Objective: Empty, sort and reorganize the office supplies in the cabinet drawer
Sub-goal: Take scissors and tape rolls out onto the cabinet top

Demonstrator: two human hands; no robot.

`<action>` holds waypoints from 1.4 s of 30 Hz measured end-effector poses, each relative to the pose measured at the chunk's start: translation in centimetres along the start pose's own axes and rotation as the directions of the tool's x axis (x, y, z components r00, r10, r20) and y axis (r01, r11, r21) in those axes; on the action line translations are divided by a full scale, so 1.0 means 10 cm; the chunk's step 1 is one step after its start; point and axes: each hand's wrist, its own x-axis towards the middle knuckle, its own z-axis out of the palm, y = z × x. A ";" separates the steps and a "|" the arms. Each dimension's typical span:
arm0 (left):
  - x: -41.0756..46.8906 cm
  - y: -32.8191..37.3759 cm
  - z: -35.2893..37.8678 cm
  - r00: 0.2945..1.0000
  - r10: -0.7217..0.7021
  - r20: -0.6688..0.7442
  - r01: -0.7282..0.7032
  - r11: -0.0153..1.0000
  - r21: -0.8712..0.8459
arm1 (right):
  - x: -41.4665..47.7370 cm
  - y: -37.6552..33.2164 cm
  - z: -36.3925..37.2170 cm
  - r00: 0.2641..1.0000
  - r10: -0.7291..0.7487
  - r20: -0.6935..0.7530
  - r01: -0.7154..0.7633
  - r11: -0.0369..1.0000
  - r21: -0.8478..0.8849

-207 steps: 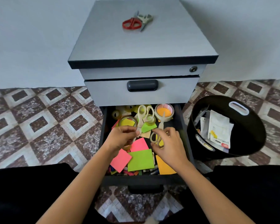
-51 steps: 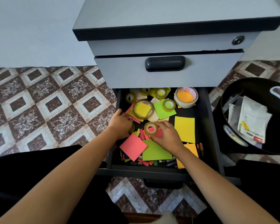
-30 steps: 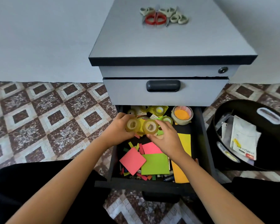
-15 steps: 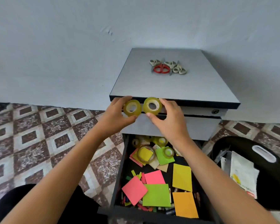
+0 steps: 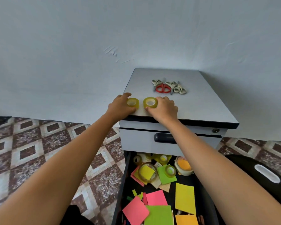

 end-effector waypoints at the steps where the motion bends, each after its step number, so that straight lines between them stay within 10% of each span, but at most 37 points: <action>1: 0.04 0.00 0.01 1.000 -0.009 0.013 0.009 1.000 0.018 | 0.03 0.00 0.02 1.000 0.014 0.009 -0.014 1.000 -0.004; 31: 0.44 -0.09 0.13 1.000 0.010 0.027 -0.008 0.998 -0.061 | 0.47 -0.01 0.24 0.999 -0.032 -0.012 0.032 0.999 -0.042; 42: -0.40 0.03 0.08 0.974 0.130 -0.187 -0.157 0.978 -0.135 | -0.12 0.15 -0.21 0.984 -0.157 -0.082 0.173 0.949 0.264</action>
